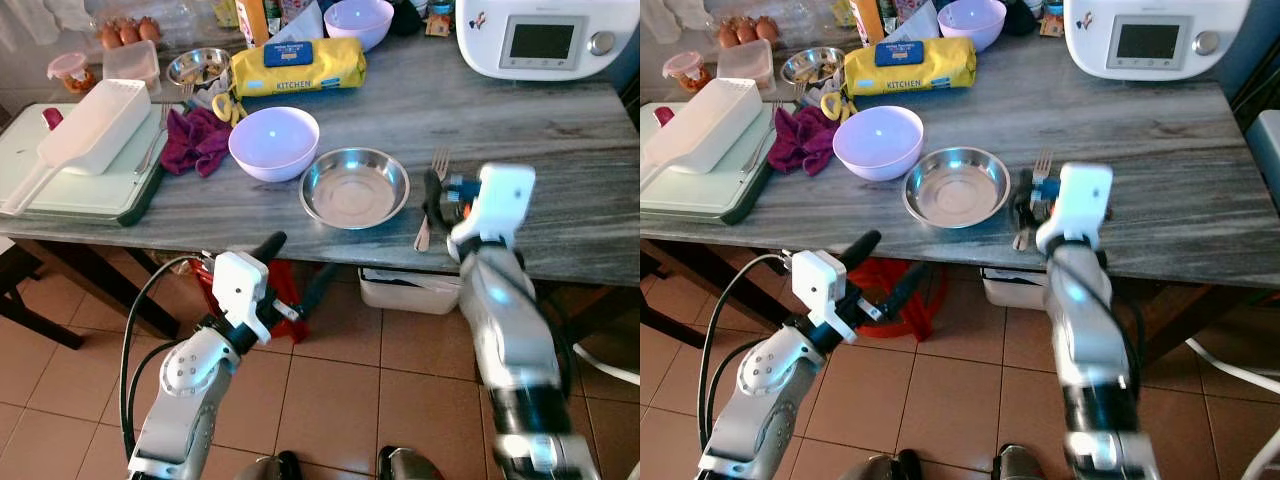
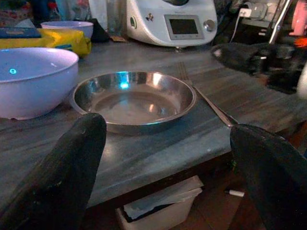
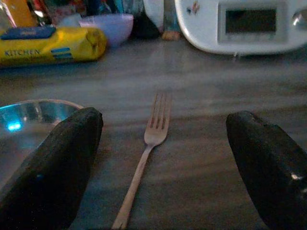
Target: Setting the table
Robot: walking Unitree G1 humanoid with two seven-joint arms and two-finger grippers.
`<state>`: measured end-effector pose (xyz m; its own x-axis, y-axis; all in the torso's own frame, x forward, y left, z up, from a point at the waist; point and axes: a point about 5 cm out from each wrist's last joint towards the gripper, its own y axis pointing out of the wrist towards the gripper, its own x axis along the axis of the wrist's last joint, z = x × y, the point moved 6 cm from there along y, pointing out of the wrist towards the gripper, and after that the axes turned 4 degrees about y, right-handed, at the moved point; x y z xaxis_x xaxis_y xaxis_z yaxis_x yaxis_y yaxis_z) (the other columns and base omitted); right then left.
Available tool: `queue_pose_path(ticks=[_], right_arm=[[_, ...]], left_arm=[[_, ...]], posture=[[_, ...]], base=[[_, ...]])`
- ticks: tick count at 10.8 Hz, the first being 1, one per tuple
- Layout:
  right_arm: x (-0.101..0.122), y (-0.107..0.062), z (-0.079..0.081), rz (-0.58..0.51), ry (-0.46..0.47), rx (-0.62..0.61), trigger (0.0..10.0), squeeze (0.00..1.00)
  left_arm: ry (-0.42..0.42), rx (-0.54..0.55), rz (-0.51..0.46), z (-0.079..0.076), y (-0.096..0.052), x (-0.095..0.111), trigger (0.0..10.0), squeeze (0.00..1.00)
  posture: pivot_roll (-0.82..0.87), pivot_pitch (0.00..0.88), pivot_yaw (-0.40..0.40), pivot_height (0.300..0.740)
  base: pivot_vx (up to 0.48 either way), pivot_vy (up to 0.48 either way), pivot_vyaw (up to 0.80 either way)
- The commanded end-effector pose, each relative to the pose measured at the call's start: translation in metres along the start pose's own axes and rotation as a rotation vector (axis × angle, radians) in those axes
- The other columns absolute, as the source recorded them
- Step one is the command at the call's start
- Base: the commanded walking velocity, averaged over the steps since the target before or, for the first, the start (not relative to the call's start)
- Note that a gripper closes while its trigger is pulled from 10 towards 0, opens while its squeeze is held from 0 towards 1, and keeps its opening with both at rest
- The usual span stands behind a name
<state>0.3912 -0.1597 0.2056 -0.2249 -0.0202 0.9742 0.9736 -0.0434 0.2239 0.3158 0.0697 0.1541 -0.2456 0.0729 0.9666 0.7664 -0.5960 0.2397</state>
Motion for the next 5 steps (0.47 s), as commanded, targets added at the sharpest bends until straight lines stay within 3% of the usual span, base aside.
queue_pose_path(ticks=[1, 2, 5], right_arm=[[0.013, -0.009, 0.005, -0.064, -0.045, 0.024, 10.0, 1.00], [0.013, -0.013, 0.005, -0.073, -0.071, 0.028, 10.0, 1.00], [0.005, -0.047, -0.008, -0.064, -0.187, 0.073, 10.0, 1.00]], left_arm=[[0.005, 0.030, 0.008, 0.006, -0.003, -0.004, 10.0, 0.00], [0.005, 0.036, 0.004, 0.008, -0.003, -0.004, 10.0, 0.00], [-0.015, 0.103, -0.028, 0.016, -0.008, -0.001, 10.0, 0.00]], posture=[[-0.10, 0.129, 0.094, 0.740], [-0.10, 0.126, 0.093, 0.740], [-0.11, 0.126, 0.092, 0.740]], base=[[0.000, 0.000, 0.00], [0.000, 0.000, 0.00], [0.000, 0.000, 0.00]])
